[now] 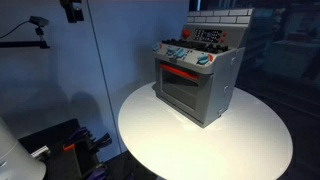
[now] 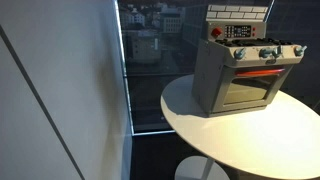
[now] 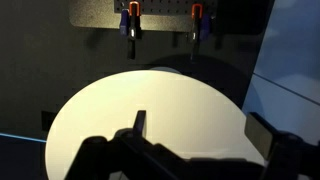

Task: Turn the far right knob to the left

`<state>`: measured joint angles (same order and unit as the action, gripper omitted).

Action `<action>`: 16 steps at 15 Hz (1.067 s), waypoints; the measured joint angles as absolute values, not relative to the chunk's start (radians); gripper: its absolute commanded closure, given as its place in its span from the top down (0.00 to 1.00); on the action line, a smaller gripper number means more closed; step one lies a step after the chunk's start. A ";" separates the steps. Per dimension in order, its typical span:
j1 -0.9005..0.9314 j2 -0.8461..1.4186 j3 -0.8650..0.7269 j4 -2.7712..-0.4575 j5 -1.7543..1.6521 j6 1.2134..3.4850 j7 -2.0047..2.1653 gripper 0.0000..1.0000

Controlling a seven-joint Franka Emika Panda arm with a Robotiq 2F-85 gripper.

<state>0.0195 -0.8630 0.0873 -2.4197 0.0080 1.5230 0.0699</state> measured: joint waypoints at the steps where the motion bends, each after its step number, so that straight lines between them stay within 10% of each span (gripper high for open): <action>1: 0.020 -0.863 0.087 -2.420 0.008 1.523 0.070 1.00; 16: -0.016 -0.796 0.054 -2.359 0.008 1.592 0.099 1.00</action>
<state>-0.0160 -0.7960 0.0545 -2.3592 0.0081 1.5922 0.0989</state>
